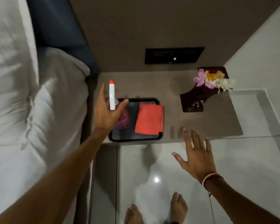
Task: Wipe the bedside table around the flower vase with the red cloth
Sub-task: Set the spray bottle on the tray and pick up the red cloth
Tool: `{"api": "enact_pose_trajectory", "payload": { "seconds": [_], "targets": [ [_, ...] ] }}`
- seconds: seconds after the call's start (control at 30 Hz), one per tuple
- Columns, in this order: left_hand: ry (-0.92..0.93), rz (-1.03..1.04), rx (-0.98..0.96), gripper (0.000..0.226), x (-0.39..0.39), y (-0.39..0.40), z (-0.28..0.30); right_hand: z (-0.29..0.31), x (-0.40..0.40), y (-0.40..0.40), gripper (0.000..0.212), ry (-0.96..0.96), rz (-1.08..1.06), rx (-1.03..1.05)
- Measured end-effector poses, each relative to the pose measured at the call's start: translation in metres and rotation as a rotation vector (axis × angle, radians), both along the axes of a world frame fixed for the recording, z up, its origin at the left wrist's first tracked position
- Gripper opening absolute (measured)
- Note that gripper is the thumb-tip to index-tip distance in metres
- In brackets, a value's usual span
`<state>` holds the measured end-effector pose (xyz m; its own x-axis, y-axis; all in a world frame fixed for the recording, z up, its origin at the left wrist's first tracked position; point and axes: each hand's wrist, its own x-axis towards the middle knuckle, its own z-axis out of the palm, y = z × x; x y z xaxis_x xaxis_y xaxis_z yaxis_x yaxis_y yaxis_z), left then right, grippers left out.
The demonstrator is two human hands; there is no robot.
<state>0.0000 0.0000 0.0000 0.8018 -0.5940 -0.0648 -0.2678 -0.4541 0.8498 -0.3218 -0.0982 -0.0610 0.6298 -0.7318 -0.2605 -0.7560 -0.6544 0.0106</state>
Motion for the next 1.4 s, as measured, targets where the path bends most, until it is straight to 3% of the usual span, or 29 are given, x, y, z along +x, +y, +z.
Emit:
{"api": "enact_pose_trajectory", "payload": {
  "seconds": [0.1, 0.13, 0.2, 0.27, 0.33, 0.47, 0.57, 0.63, 0.8, 0.93, 1.03, 1.13, 1.4],
  "targets": [
    [-0.118, 0.024, -0.077, 0.012, 0.001, -0.02, -0.002, -0.009, -0.006, -0.01, 0.093, 0.007, -0.046, -0.004],
    [-0.123, 0.034, -0.07, 0.01, -0.003, -0.023, 0.002, -0.011, -0.01, -0.015, 0.093, 0.005, -0.058, -0.021],
    [-0.186, 0.014, -0.07, 0.013, -0.011, -0.028, 0.001, -0.012, -0.013, -0.021, 0.091, -0.028, -0.101, -0.006],
    [-0.268, -0.1, -0.055, 0.027, -0.025, -0.028, 0.005, -0.006, -0.017, -0.026, 0.091, -0.051, -0.14, 0.003],
    [-0.314, -0.256, -0.025, 0.027, -0.049, -0.026, 0.013, 0.002, -0.027, -0.031, 0.091, -0.054, -0.193, 0.001],
    [-0.384, -0.461, 0.19, 0.036, -0.108, -0.027, 0.016, 0.014, -0.052, -0.031, 0.09, -0.035, -0.277, 0.013],
    [-0.257, -0.489, 0.191, 0.026, -0.147, -0.038, 0.009, 0.021, -0.074, -0.029, 0.089, -0.011, -0.295, 0.0],
    [-0.159, -0.498, 0.193, 0.031, -0.162, -0.046, 0.003, 0.022, -0.089, -0.029, 0.088, -0.001, -0.309, -0.012],
    [-0.214, -0.572, 0.237, 0.038, -0.173, -0.054, -0.004, 0.019, -0.12, -0.021, 0.086, 0.0, -0.355, -0.017],
    [-0.229, -0.558, 0.236, 0.042, -0.17, -0.056, 0.001, 0.014, -0.127, -0.012, 0.086, 0.005, -0.377, 0.013],
    [-0.138, -0.533, 0.171, 0.033, -0.162, -0.051, 0.003, 0.011, -0.121, -0.007, 0.086, -0.007, -0.369, 0.028],
    [-0.204, -0.47, 0.126, 0.031, -0.143, -0.043, 0.008, 0.008, -0.108, -0.004, 0.086, -0.019, -0.334, 0.044],
    [-0.339, -0.074, -0.122, 0.045, -0.065, -0.033, 0.03, 0.0, -0.052, -0.003, 0.086, -0.039, -0.215, 0.08]
  ]
}}
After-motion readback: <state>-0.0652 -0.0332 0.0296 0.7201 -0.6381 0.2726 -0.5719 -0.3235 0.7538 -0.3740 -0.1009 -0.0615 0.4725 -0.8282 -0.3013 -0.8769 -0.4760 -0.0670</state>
